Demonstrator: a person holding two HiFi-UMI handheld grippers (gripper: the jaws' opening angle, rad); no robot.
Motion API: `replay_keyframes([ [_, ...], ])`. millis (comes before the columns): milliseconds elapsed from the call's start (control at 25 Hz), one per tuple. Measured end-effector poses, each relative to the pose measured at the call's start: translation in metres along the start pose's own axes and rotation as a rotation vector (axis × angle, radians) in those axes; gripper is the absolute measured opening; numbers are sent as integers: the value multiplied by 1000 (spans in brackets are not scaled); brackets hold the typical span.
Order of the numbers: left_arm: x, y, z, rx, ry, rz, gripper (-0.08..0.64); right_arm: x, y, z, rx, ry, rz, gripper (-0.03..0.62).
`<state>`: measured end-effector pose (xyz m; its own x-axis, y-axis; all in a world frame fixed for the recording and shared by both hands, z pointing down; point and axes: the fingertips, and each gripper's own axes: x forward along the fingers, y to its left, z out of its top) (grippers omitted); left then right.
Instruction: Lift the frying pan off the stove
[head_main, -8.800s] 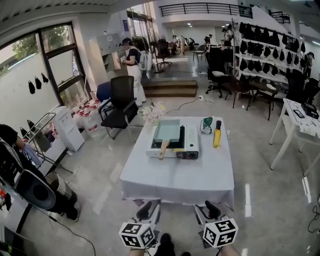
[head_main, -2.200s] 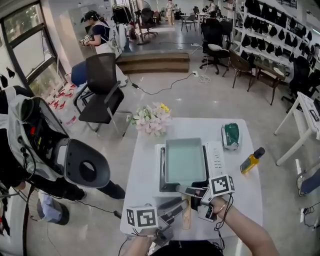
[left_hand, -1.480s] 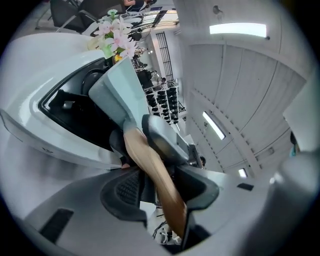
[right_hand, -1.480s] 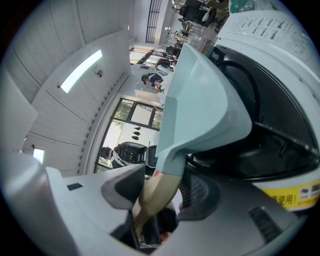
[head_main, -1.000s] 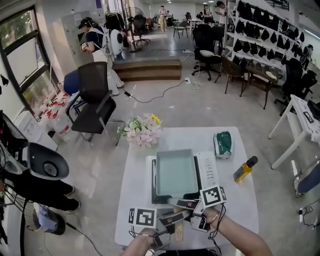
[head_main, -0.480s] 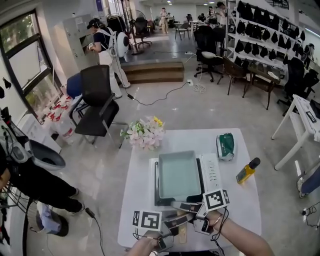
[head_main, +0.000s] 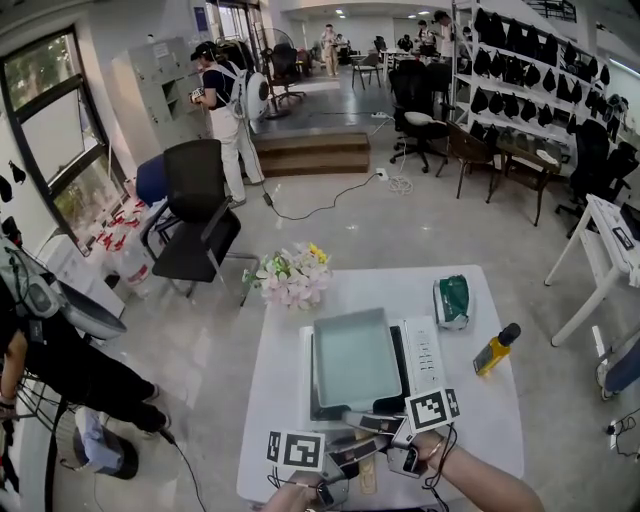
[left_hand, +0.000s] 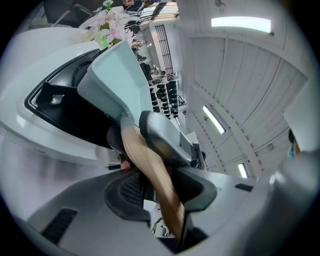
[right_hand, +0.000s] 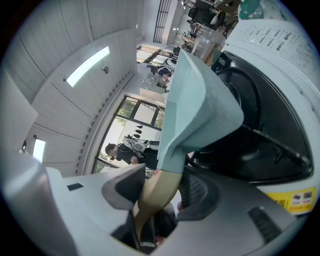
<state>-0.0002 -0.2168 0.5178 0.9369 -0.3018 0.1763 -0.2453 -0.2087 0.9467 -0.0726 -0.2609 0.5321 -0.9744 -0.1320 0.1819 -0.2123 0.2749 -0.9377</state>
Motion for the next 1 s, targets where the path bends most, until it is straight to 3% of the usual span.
replay_keyframes([
  [320, -3, -6, 0, 52, -1, 12, 144, -1, 9, 1, -25, -18, 20, 193],
  [1000, -10, -44, 1, 259, 9, 30, 150, -13, 60, 12, -190, -85, 64, 193],
])
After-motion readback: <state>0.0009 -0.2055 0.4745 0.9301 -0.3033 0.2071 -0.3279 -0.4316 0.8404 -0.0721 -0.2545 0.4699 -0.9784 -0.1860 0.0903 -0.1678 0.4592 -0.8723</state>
